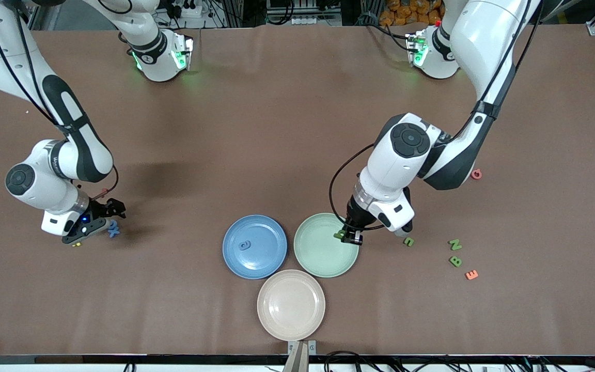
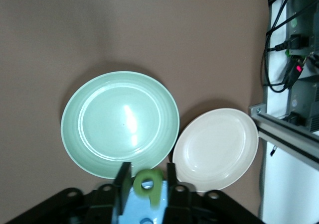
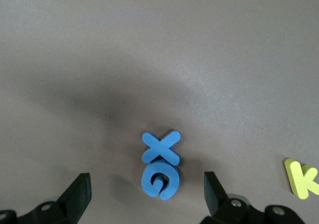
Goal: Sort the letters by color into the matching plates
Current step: 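Drop the green b on the green plate while the right gripper grasps blue X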
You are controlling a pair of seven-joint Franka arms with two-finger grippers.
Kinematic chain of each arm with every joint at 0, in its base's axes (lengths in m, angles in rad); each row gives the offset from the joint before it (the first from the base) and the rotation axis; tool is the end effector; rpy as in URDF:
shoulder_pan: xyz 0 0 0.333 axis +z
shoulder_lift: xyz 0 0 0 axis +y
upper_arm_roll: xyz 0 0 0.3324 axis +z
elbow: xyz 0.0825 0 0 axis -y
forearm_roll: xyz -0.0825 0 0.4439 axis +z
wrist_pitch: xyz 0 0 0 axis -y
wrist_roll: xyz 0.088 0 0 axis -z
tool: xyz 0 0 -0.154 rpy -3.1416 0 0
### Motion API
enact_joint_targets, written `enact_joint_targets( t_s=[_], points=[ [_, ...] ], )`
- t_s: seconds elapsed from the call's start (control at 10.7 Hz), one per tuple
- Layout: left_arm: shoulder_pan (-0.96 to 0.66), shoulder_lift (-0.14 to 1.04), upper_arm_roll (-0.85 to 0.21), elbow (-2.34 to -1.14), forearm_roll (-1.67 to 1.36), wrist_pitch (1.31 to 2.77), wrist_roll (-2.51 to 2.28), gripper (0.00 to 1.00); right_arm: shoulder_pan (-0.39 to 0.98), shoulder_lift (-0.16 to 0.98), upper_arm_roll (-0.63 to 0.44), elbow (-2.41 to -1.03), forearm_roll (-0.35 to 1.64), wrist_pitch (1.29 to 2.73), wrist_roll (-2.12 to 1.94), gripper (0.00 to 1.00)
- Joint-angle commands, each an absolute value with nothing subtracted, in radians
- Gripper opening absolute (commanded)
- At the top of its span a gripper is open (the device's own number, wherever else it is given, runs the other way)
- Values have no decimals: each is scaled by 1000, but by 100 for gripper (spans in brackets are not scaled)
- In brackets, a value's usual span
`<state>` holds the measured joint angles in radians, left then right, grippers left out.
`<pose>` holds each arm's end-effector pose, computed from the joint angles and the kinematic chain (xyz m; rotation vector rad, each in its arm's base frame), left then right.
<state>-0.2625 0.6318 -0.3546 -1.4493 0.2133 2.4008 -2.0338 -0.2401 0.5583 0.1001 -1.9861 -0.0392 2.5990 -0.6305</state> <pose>0.7034 -0.4289 0.3136 2.1424 1.7792 0.0925 0.6546 -0.0902 0.1034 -3.0326 -0.7854 -0.1026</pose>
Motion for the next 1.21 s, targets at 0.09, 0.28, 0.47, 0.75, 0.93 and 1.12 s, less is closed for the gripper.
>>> enact_joint_targets(
  t_s=[0.09,0.28,0.47,0.75,0.93,1.12],
  points=[
    [-304,624,-347,-1470,239,2367,-2008,100,-238,568,104,-2002,-18,2644,-650,82],
    [-293,629,-345,-1471,239,2361,-2006,100,-238,569,103,-2002,-18,2648,-650,76],
    [-290,629,-316,-1471,239,2343,-2003,100,-238,578,103,-2002,-18,2664,-649,70],
    [-273,640,-287,-1477,241,2300,-1965,100,-230,592,103,-2002,-20,2689,-650,58],
    [-268,661,-241,-1479,241,2235,-1951,100,-224,592,103,-2000,-20,2689,-652,45],
    [-243,681,-216,-1479,241,2209,-1887,100,-224,592,103,-1999,-20,2689,-650,36]
  ],
)
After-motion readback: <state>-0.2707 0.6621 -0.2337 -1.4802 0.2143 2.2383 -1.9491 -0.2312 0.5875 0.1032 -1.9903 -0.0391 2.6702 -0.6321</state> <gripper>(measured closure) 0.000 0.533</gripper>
